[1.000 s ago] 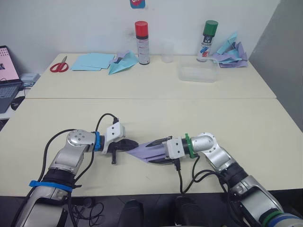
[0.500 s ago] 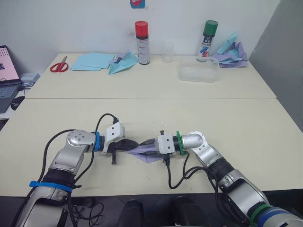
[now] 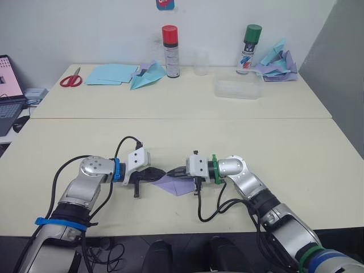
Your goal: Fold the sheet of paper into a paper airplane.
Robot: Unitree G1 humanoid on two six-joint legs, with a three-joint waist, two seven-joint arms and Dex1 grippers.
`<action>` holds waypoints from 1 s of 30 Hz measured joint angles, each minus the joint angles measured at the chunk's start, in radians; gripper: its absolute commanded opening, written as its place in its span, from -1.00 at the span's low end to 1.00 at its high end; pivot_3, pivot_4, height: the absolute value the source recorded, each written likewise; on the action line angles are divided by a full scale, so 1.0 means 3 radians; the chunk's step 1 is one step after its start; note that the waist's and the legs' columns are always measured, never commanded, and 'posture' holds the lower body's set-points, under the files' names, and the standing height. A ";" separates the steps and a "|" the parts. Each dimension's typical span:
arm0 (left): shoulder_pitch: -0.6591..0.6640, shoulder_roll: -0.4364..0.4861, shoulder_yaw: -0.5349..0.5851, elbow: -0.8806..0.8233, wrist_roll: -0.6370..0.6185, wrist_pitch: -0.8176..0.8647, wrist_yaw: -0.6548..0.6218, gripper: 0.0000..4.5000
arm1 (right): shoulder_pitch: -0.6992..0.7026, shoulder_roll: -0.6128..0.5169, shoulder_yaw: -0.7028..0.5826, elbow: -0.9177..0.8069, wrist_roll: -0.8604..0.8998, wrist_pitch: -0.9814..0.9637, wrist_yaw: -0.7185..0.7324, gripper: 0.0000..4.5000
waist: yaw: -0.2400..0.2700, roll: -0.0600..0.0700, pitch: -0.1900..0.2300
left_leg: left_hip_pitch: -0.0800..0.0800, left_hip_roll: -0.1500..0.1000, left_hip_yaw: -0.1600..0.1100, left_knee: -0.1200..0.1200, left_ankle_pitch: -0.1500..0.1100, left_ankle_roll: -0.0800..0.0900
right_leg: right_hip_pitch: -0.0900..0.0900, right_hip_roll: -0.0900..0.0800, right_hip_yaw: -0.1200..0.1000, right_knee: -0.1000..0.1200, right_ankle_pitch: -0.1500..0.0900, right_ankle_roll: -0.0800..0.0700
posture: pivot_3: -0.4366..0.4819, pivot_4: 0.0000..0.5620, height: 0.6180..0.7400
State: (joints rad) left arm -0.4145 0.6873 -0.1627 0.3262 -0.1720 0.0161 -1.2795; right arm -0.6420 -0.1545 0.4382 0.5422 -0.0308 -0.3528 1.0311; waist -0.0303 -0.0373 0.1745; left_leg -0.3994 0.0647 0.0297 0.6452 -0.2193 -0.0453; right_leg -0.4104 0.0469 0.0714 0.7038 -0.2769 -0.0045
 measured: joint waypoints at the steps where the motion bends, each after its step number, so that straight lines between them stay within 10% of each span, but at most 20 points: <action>1: 0.0000 0.0000 0.0000 0.0001 0.0002 0.0000 0.0001 -1.00 | -0.0032 0.0007 0.0005 0.0007 -0.0078 0.0043 -0.0051 -0.99 | 0.0000 0.0000 0.0000 | 0.0000 0.0000 0.0000 0.0000 0.0000 0.0000 | 0.0000 0.0000 0.0000 0.0000 0.0000 0.0000 | -0.05 -0.47 1.00; 30: 0.0859 -0.0037 0.0258 -0.1353 -0.0258 0.0904 0.0704 -1.00 | -0.0175 0.0057 0.0175 0.0299 -0.0542 -0.0036 -0.0461 -0.99 | -0.0014 0.0000 0.0001 | -0.0002 0.0002 -0.0002 -0.0010 0.0000 0.0000 | -0.0006 -0.0009 -0.0003 -0.0001 -0.0009 -0.0012 | -0.05 -0.47 1.00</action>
State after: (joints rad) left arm -0.1566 0.6761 -0.0853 -0.0798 -0.2494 0.2872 -1.0682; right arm -0.6947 -0.1373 0.4906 0.6318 -0.1935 -0.3635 0.8929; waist -0.0345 -0.0373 0.1747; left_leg -0.4000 0.0654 0.0291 0.6421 -0.2195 -0.0453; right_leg -0.4122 0.0443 0.0705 0.7036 -0.2795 -0.0080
